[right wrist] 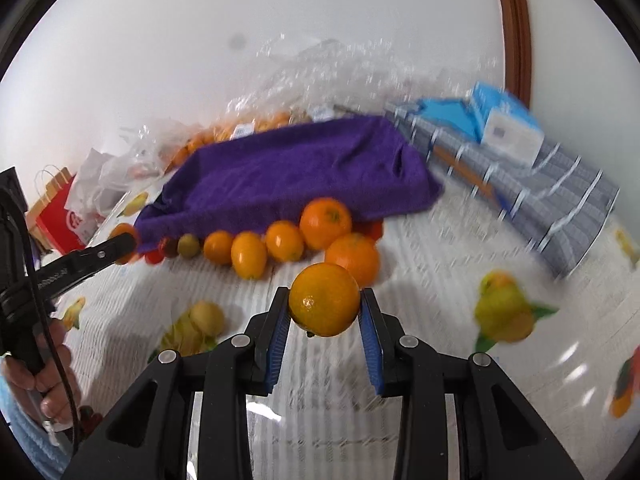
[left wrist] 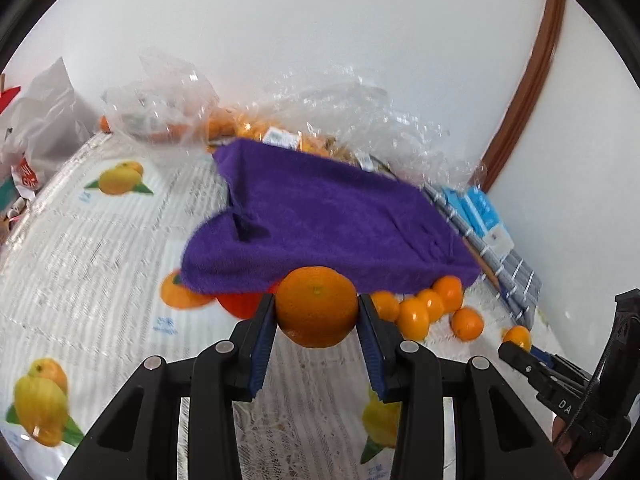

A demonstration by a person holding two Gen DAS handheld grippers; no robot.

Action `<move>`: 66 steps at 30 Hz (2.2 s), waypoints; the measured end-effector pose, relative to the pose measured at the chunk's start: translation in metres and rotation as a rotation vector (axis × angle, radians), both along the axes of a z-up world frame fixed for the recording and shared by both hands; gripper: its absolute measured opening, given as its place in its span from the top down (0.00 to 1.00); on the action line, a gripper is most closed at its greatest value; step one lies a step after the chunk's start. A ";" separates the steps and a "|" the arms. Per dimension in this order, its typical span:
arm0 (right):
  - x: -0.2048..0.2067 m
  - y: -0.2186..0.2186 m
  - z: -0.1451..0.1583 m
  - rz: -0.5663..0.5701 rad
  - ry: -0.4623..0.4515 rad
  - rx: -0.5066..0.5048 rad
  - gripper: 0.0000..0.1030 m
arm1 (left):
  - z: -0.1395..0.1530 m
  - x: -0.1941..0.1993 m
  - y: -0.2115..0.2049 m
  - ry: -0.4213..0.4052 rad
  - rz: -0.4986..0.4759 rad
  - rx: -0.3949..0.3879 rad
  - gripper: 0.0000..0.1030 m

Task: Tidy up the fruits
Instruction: 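Carry both held oranges up and over onto the purple towel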

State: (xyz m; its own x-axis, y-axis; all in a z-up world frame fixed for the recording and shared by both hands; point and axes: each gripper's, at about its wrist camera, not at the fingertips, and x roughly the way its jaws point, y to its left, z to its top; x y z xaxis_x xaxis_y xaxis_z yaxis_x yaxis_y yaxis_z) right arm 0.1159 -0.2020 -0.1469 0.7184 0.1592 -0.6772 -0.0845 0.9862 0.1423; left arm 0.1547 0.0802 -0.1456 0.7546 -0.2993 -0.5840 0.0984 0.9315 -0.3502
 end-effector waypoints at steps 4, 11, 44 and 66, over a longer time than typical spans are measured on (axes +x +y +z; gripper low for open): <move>0.018 -0.002 0.034 -0.011 -0.052 -0.003 0.67 | 0.035 0.010 0.008 -0.026 0.014 0.014 0.63; 0.075 -0.002 0.077 -0.023 -0.150 -0.009 0.67 | 0.093 0.055 0.008 -0.089 0.082 0.056 0.63; 0.192 -0.005 0.004 -0.037 -0.028 -0.027 0.67 | -0.003 0.132 -0.015 0.005 0.049 0.099 0.63; 0.199 0.009 -0.019 0.020 0.086 -0.043 0.67 | -0.023 0.141 -0.021 0.104 0.049 0.156 0.63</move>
State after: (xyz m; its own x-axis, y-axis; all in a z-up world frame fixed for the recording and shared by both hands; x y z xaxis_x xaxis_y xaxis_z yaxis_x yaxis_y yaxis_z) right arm 0.3146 -0.1927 -0.1664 0.6542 0.1418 -0.7429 -0.0932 0.9899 0.1069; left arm 0.2961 0.0596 -0.1682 0.6991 -0.1637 -0.6960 0.0228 0.9780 -0.2072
